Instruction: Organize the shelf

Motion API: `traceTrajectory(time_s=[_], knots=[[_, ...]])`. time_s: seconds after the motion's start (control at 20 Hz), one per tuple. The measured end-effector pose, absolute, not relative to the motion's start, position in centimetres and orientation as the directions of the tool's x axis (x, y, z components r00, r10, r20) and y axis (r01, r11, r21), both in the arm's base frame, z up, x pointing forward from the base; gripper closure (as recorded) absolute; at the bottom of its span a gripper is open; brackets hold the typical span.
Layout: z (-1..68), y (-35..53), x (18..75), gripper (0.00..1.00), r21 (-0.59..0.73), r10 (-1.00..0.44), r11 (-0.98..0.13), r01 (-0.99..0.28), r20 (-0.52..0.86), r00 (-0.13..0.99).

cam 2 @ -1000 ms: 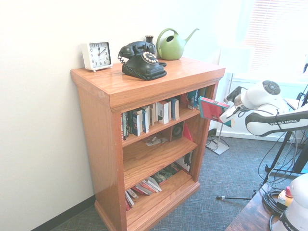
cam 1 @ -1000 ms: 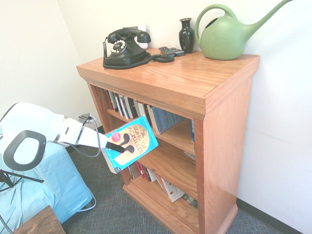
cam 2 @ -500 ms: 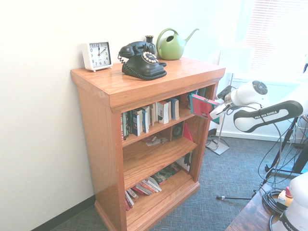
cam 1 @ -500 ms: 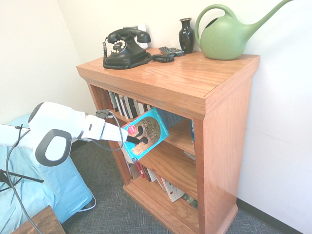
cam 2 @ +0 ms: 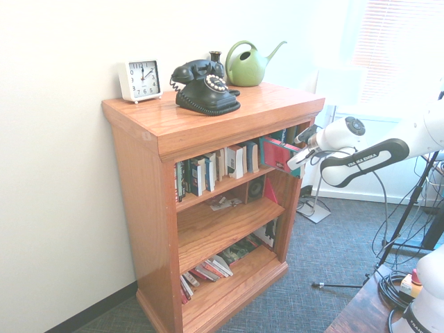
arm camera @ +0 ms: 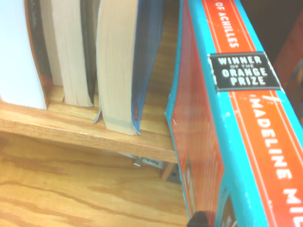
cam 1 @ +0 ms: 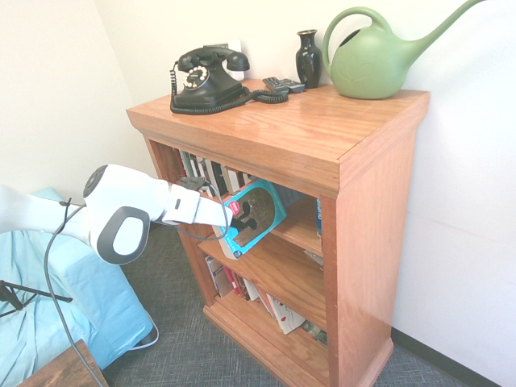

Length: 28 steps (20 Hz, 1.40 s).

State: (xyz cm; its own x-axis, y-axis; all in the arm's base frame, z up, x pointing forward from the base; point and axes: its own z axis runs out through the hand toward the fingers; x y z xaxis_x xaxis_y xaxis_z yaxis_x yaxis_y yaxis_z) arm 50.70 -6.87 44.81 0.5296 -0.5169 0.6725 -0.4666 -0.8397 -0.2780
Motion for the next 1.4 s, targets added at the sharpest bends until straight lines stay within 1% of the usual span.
traceTrajectory(time_s=[0.8, 1.4], knots=[[44.0, -6.5, 52.6, 1.00, -0.269, -0.509, -0.844, -0.464, 0.676, 0.533], [42.2, -6.4, 54.5, 1.00, -0.254, -0.492, -0.852, -0.458, 0.688, 0.534]])
